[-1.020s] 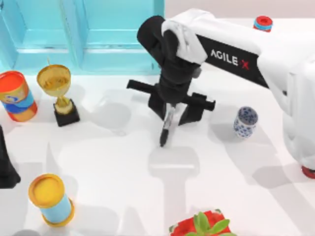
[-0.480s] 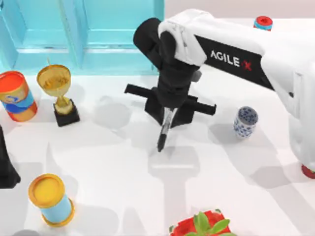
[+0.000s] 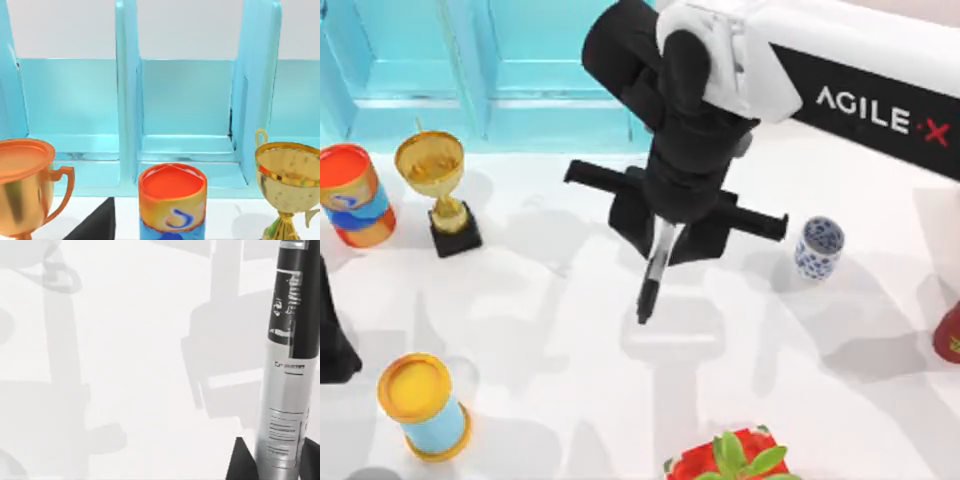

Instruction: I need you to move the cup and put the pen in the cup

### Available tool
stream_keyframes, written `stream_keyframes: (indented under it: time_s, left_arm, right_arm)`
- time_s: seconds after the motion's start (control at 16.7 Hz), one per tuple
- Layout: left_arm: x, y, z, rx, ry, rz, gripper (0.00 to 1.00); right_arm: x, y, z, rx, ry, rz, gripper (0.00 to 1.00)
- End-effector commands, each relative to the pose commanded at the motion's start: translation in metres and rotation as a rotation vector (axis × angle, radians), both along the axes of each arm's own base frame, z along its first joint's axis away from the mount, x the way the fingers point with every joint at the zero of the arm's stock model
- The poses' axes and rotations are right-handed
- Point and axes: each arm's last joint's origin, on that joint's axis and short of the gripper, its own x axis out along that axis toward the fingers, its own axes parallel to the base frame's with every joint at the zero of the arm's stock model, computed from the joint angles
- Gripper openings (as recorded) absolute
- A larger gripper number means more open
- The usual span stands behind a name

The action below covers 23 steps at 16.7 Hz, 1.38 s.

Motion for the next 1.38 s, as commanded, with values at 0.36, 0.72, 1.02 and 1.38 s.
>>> stream_keyframes:
  time_s: [0.36,0.72,1.02,1.38]
  left_arm:
    - [0.0,0.0,0.0,0.0,0.0,0.0,1.0]
    - [0.0,0.0,0.0,0.0,0.0,0.0,1.0]
    - [0.0,0.0,0.0,0.0,0.0,0.0,1.0]
    - [0.0,0.0,0.0,0.0,0.0,0.0,1.0]
  right_arm:
    - [-0.004,0.0,0.001,-0.004,0.005,-0.005,0.0]
    - [-0.009,-0.001,-0.014,-0.048,-0.19,0.118,0.0]
    - [-0.02,-0.009,-0.04,-0.126,-0.546,0.258,0.0]
    - [-0.051,-0.039,-0.06,-0.278,-0.997,0.307,0.0]
